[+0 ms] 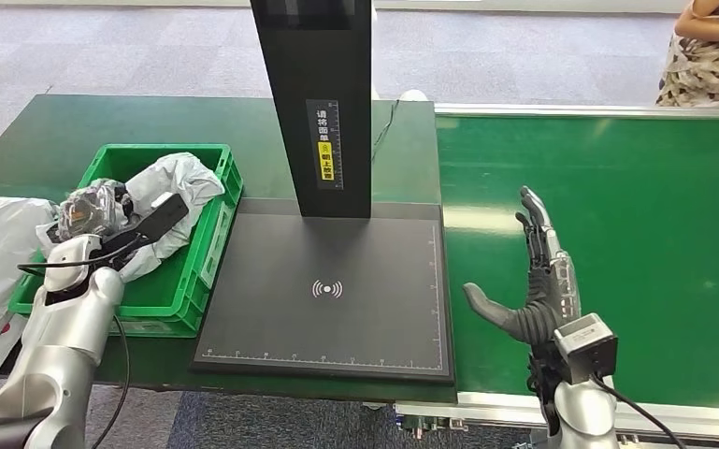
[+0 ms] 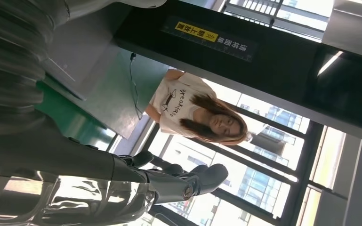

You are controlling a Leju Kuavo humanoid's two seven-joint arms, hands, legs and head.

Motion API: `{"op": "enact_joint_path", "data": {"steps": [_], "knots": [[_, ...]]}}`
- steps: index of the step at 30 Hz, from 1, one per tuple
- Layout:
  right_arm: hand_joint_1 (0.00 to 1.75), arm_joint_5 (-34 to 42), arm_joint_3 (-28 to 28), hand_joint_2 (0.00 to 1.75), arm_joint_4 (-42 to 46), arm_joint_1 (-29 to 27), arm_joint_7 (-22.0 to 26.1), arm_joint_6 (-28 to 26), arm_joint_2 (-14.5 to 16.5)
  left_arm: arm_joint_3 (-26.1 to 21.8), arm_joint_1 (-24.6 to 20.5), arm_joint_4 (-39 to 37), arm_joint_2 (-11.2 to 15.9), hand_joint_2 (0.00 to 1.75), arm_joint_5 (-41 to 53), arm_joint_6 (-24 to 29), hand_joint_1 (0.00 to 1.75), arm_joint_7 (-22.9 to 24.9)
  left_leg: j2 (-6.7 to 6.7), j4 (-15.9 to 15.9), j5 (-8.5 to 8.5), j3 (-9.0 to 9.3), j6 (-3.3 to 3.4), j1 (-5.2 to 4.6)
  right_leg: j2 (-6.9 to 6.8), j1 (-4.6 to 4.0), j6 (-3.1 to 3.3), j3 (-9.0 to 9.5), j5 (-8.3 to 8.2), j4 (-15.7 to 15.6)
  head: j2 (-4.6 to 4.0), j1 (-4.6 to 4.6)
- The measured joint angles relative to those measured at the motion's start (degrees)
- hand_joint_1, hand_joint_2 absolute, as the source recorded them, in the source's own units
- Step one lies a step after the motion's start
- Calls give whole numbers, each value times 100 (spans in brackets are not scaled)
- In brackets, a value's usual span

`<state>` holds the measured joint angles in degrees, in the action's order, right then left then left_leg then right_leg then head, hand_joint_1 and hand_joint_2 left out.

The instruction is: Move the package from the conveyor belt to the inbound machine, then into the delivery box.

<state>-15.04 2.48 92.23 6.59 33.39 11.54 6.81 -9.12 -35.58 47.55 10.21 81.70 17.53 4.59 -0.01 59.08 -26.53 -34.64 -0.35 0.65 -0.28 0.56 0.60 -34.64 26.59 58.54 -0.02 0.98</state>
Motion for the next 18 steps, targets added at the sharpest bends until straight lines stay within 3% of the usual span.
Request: {"op": "enact_joint_path", "data": {"steps": [3,7,11,15,18], "knots": [[0,-22,-3,175,58,-27,-46,-4,7,0,10,162,-6,0,-393,614,0,-74,2,0,-1,0,-1,1,3,-1,0,-1,0,0,0,0],[0,9,-15,175,149,-113,-86,-73,14,-1,342,1044,-108,0,-1707,1374,0,-801,4,-1,-3,1,-1,0,6,0,0,-1,1,-1,0,-1],[0,95,-31,175,201,-203,-92,-136,14,68,1102,2406,-404,0,-3232,1353,0,-1628,9,-1,-12,0,1,-1,13,1,-2,-2,3,-6,0,1],[0,219,-31,175,169,-226,-243,-175,14,335,1860,3490,-710,175,-4826,750,0,-2396,11,-1,-17,-1,2,-1,17,3,-6,-2,6,-10,0,1],[0,450,-22,175,44,-190,-492,-165,14,594,2280,3948,-871,175,-5759,156,0,-2862,11,-1,-18,-2,3,-2,17,4,-6,-1,6,-10,0,1]]}}
